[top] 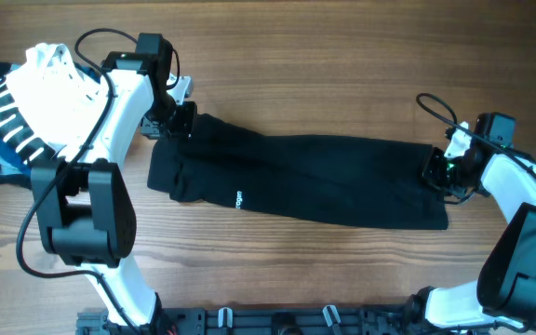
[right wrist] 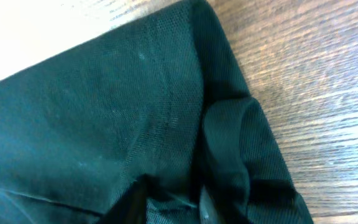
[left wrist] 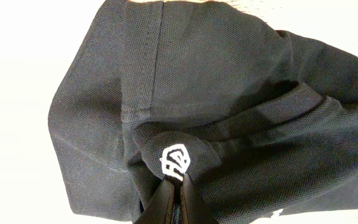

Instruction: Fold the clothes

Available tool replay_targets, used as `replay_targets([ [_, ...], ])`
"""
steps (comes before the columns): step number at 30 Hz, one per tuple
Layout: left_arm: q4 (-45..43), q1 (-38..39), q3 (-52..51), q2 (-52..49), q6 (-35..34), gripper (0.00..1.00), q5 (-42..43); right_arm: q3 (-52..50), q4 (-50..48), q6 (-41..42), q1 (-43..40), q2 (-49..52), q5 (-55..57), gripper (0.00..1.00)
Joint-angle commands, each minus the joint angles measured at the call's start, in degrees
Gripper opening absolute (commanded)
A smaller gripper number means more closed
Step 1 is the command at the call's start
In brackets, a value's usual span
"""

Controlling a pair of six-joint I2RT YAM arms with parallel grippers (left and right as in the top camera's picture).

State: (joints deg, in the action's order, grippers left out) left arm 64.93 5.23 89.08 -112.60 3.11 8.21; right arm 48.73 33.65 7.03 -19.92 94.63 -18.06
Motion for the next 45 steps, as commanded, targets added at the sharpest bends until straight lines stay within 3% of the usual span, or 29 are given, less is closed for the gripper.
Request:
replay_targets([
  [1, -0.07, -0.37, -0.31, 0.09, -0.57, 0.04, -0.13, -2.25, -0.22, -0.04, 0.11, -0.26, -1.6, 0.16],
  [5, -0.04, -0.37, -0.31, 0.09, -0.57, 0.04, -0.13, -1.38, -0.35, -0.85, 0.09, -0.52, -2.99, 0.04],
  [25, -1.88, -0.37, -0.17, 2.36, -0.57, 0.04, -0.09, 10.8, -0.96, 6.51, -3.82, -10.51, 0.81, 0.04],
  [28, -2.86, -0.37, -0.17, 4.2, -0.57, 0.04, -0.07, 10.75, 3.56, 5.95, -3.76, -9.7, -0.5, 0.04],
  [32, -2.93, -0.31, -0.2, 4.55, -0.59, 0.04, 2.23, 8.11, 7.39, 4.94, -3.34, -7.69, -0.61, 0.12],
  [37, -3.48, -0.22, -0.2, 4.48, -0.57, 0.04, 3.76, 1.2, 4.66, 4.92, -2.03, -3.3, -1.66, 0.26],
  [45, -3.43, -0.22, -0.2, 4.48, -0.57, 0.04, 3.78, -0.11, -1.9, 4.11, -2.05, 2.4, -5.55, 0.27],
])
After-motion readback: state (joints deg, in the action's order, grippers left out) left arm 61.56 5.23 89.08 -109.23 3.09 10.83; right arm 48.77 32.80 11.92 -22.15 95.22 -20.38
